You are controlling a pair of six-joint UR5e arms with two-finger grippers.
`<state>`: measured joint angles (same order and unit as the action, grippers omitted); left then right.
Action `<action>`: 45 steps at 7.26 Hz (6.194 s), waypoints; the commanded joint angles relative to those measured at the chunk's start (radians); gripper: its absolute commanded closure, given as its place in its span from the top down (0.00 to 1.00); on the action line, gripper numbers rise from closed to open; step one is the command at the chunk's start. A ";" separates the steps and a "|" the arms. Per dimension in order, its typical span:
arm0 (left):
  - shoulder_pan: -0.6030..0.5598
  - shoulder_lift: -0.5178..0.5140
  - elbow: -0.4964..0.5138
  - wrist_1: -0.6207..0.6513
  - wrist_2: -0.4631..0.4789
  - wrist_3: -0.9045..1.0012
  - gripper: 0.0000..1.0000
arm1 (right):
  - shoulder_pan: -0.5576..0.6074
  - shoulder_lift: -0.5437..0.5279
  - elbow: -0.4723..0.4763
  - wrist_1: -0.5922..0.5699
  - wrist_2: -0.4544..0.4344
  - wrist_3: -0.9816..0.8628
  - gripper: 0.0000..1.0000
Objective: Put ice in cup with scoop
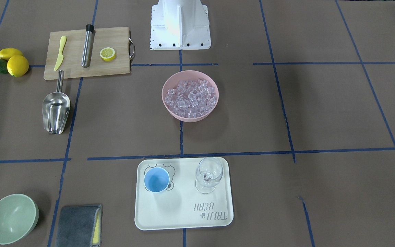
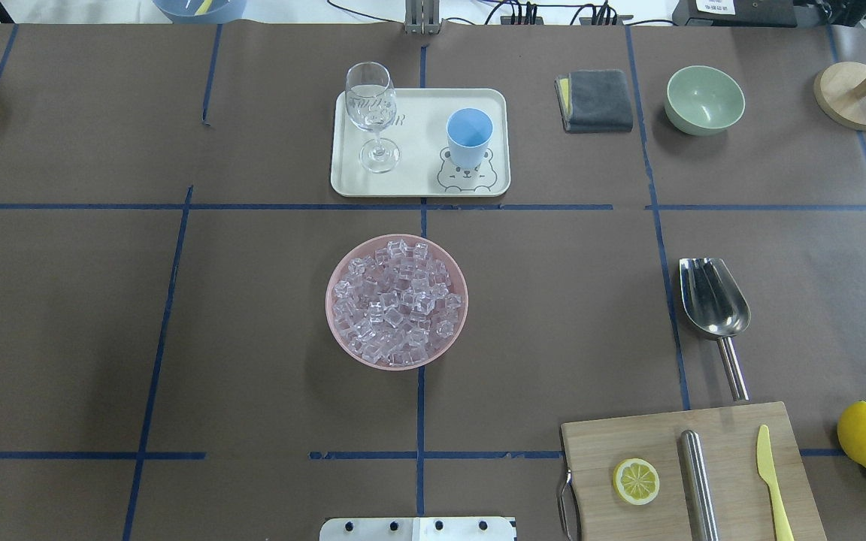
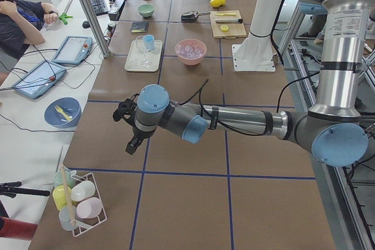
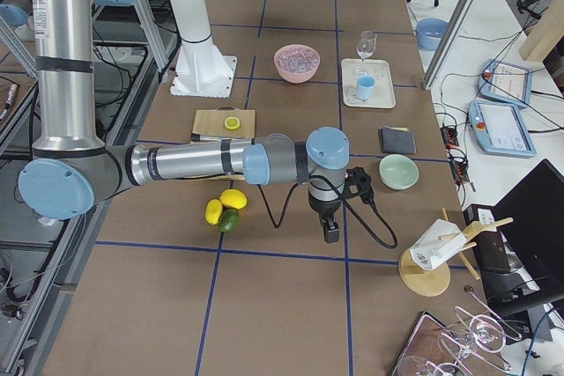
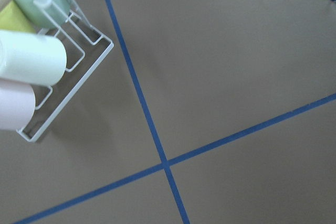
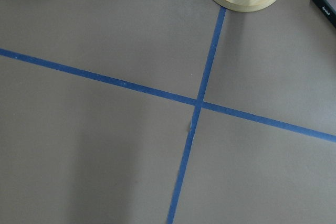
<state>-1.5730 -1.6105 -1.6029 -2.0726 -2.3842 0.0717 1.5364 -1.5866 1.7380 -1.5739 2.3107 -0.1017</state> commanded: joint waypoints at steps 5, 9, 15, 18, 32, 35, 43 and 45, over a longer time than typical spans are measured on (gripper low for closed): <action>0.366 -0.095 0.031 -0.415 -0.046 -0.112 1.00 | -0.146 0.037 -0.031 0.192 0.010 0.201 1.00; 0.666 -0.146 0.035 -0.631 -0.033 -0.115 1.00 | -0.185 0.027 -0.029 0.273 0.015 0.330 1.00; 0.991 -0.305 0.156 -0.751 0.186 -0.033 1.00 | -0.200 0.028 -0.003 0.273 0.016 0.350 1.00; 1.036 -0.351 0.187 -0.758 0.298 -0.043 1.00 | -0.284 0.027 0.095 0.273 0.012 0.538 1.00; 1.036 -0.359 0.187 -0.758 0.298 -0.046 1.00 | -0.958 -0.190 0.259 0.469 -0.350 1.272 0.91; 1.036 -0.359 0.187 -0.759 0.298 -0.046 1.00 | -0.964 -0.187 0.261 0.466 -0.347 1.271 0.00; 1.036 -0.358 0.187 -0.759 0.298 -0.046 1.00 | -0.946 -0.185 0.356 0.457 -0.372 0.904 0.00; 1.036 -0.359 0.187 -0.759 0.303 -0.082 1.00 | -0.946 -0.179 0.362 0.457 -0.376 0.785 0.00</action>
<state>-0.5369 -1.9684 -1.4159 -2.8317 -2.0845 0.0172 0.5889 -1.7696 2.0929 -1.1164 1.9398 0.7685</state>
